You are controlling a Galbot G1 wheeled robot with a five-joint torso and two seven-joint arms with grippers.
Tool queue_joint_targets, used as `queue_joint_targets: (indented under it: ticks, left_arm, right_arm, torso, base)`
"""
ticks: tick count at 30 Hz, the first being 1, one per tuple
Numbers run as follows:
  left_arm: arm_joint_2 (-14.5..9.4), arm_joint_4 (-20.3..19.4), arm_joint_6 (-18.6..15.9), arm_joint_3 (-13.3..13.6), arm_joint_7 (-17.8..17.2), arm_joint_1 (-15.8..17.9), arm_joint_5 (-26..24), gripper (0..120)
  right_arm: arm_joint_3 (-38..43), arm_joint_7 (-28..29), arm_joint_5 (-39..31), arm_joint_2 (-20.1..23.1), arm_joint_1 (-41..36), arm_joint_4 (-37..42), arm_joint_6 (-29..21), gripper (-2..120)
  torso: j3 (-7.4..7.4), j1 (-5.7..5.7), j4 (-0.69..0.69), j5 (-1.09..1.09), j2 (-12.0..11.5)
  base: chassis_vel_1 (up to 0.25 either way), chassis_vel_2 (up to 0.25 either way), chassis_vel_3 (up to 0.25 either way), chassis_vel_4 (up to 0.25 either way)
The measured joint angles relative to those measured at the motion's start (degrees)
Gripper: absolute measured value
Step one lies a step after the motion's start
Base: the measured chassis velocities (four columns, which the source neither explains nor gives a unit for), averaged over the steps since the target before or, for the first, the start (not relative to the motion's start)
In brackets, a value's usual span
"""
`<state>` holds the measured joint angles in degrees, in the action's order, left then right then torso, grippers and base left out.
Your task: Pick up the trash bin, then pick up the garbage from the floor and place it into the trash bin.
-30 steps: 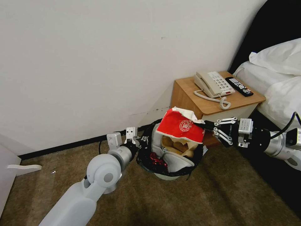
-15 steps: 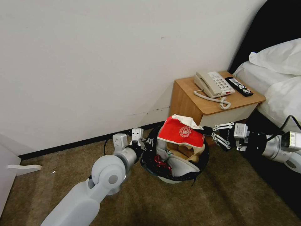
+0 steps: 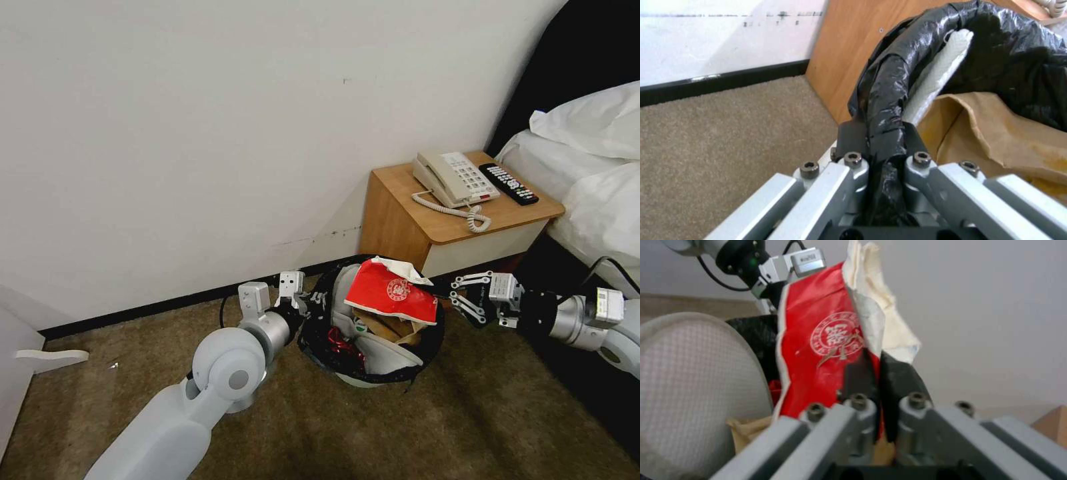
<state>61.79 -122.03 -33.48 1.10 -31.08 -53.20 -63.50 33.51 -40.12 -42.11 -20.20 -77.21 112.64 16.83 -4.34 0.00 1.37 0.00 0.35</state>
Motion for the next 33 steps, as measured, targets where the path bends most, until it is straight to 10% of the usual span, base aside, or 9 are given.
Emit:
queue_joint_targets:
  ticks: [21, 33]
  left_arm:
    - [0.44, -0.11, 0.06, -0.66, 0.02, -0.58, 0.16, 4]
    - [0.53, -0.52, 0.16, -1.69, -0.04, -1.35, 0.26, 4]
  right_arm:
    - [0.33, 1.32, 0.33, 0.18, -0.25, 1.37, 0.25, 87]
    - [3.93, 2.16, -1.27, -0.35, -0.97, 4.84, 0.13, 100]
  torso:
    - [0.00, 0.00, 0.00, 0.00, 0.00]
    - [0.00, 0.00, 0.00, -0.01, 0.00]
  base:
    - [0.000, 0.000, 0.000, 0.000]
    - [0.000, 0.000, 0.000, 0.000]
